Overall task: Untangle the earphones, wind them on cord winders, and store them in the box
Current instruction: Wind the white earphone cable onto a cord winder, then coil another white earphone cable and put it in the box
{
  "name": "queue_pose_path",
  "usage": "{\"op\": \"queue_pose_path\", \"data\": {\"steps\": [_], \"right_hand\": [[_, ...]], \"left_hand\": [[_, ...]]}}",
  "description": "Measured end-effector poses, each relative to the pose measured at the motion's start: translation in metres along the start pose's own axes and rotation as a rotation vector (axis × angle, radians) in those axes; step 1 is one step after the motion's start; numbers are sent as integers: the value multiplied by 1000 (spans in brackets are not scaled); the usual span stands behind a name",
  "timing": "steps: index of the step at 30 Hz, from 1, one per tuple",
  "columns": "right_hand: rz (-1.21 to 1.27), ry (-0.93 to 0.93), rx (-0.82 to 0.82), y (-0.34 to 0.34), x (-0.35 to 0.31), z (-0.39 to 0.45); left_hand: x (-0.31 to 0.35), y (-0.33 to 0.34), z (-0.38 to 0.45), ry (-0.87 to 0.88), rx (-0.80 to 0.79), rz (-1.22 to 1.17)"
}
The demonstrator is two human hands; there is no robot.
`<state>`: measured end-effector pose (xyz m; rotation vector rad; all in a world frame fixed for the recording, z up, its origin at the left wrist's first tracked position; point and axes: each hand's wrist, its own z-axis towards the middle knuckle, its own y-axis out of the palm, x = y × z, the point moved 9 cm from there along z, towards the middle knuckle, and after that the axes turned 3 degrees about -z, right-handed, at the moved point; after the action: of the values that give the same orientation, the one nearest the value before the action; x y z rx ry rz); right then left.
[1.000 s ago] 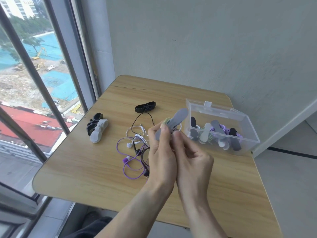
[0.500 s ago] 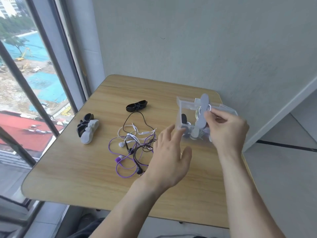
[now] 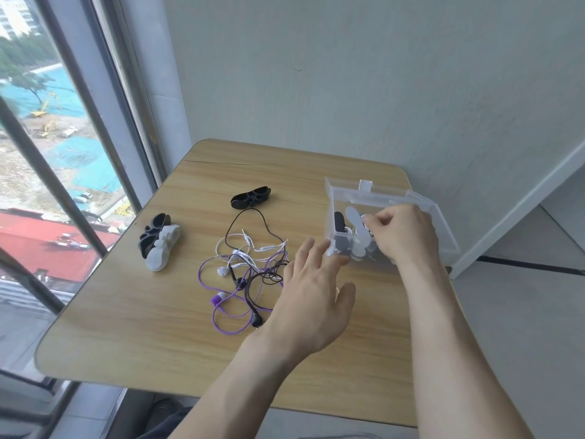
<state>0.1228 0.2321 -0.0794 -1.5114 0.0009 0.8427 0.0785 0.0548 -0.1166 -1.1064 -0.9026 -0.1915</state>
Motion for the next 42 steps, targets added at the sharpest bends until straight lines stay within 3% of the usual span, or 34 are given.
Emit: {"op": "queue_pose_path", "data": {"steps": [6,10,15,18,23,26,32,37,42], "right_hand": [[-287,-38,-145,6,-6,-8],[-291,-109,-227,4,-4,-16],[106,-435,54,-53,-40,-37],[235,-478,-54,-53,-56,-59],[196,-499,-333,18,-69,-103],[105,-463,-446,68,-56,-134],[-10,-528,-405,90,-53,-148],[178,-473,-317,69,-54,-136],[370,-316,-217,34,-36,-114]], "left_hand": [[-5,-18,-4,-18,71,-28],[-7,-46,-7,30,213,0],[-25,-109,-16,-149,487,-145],[-45,-121,-17,-248,410,-43],[-81,-98,-22,-456,78,349],[-89,-88,-20,-442,12,256],[-76,-96,-14,-370,159,29],[-80,-121,-16,-355,361,-140],[-82,-136,-20,-372,410,-144]]}}
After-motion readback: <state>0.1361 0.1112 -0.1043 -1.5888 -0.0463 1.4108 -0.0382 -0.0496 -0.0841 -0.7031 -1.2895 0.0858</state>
